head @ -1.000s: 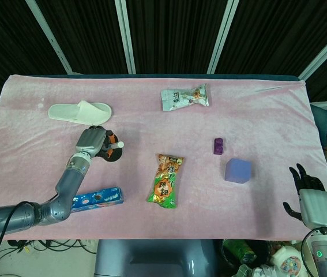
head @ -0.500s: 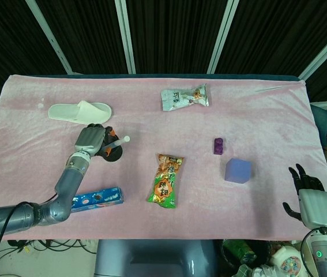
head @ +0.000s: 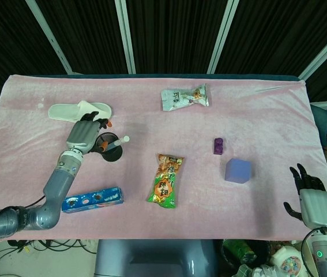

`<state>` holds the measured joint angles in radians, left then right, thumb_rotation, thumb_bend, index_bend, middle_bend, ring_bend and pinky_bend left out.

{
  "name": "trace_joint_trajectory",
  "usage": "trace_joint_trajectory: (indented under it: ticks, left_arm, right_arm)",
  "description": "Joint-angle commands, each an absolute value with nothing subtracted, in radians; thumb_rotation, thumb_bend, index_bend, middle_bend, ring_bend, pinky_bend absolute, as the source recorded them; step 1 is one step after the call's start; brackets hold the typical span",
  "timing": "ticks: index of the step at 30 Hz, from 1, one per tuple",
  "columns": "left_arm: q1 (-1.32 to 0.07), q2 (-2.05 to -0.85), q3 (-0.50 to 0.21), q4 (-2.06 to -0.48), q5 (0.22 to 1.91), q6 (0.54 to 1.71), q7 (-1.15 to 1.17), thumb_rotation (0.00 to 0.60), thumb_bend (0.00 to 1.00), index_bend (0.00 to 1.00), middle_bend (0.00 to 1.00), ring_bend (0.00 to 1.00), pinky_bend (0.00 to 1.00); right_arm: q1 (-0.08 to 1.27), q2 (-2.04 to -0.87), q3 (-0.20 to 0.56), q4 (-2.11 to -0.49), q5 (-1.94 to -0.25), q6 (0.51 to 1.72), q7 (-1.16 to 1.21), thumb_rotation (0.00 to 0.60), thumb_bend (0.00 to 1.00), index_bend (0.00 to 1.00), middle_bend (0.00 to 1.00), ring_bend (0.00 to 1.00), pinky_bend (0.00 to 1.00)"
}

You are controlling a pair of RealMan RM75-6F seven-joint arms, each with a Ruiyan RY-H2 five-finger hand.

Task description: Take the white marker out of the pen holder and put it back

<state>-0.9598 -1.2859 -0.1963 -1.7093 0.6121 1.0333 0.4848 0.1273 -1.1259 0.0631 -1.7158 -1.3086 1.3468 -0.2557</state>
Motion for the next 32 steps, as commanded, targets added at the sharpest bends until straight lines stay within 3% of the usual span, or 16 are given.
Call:
trace_joint_trajectory:
  ticks: [1, 7, 11, 19, 22, 32]
  left_arm:
    - [-0.880, -1.177, -0.161, -1.822, 0.790, 1.133, 0.462, 0.600, 0.30, 0.25, 0.23, 0.00, 0.03]
    - [-0.748, -1.046, -0.077, -1.950, 0.991, 1.287, 0.460, 0.600, 0.27, 0.22, 0.16, 0.00, 0.02]
    - [-0.614, -0.973, 0.015, -2.003, 1.147, 1.415, 0.437, 0.600, 0.27, 0.19, 0.14, 0.00, 0.02]
    - [-0.399, -0.952, 0.123, -1.915, 1.336, 1.571, 0.273, 0.600, 0.27, 0.18, 0.13, 0.00, 0.01]
    - [-0.334, -0.975, 0.153, -1.829, 1.363, 1.589, 0.212, 0.600, 0.27, 0.18, 0.13, 0.00, 0.01]
    - [-0.293, -1.044, 0.110, -1.693, 1.367, 1.514, 0.113, 0.600, 0.27, 0.17, 0.13, 0.00, 0.00]
  right_arm:
    - [0.127, -1.127, 0.064, -1.715, -1.310, 1.349, -0.256, 0.600, 0.18, 0.02, 0.02, 0.17, 0.16]
    - [0.127, -1.129, 0.066, -1.710, -1.323, 1.361, -0.258, 0.600, 0.18, 0.02, 0.02, 0.17, 0.16]
    - [0.125, -1.140, 0.068, -1.692, -1.365, 1.394, -0.250, 0.600, 0.17, 0.02, 0.02, 0.17, 0.16]
    - [0.116, -1.156, 0.060, -1.664, -1.419, 1.434, -0.242, 0.600, 0.17, 0.02, 0.01, 0.16, 0.16]
    - [0.119, -1.161, 0.062, -1.659, -1.424, 1.432, -0.242, 0.600, 0.17, 0.02, 0.01, 0.16, 0.16]
    - [0.108, -1.154, 0.067, -1.663, -1.422, 1.445, -0.223, 0.600, 0.17, 0.02, 0.01, 0.16, 0.16]
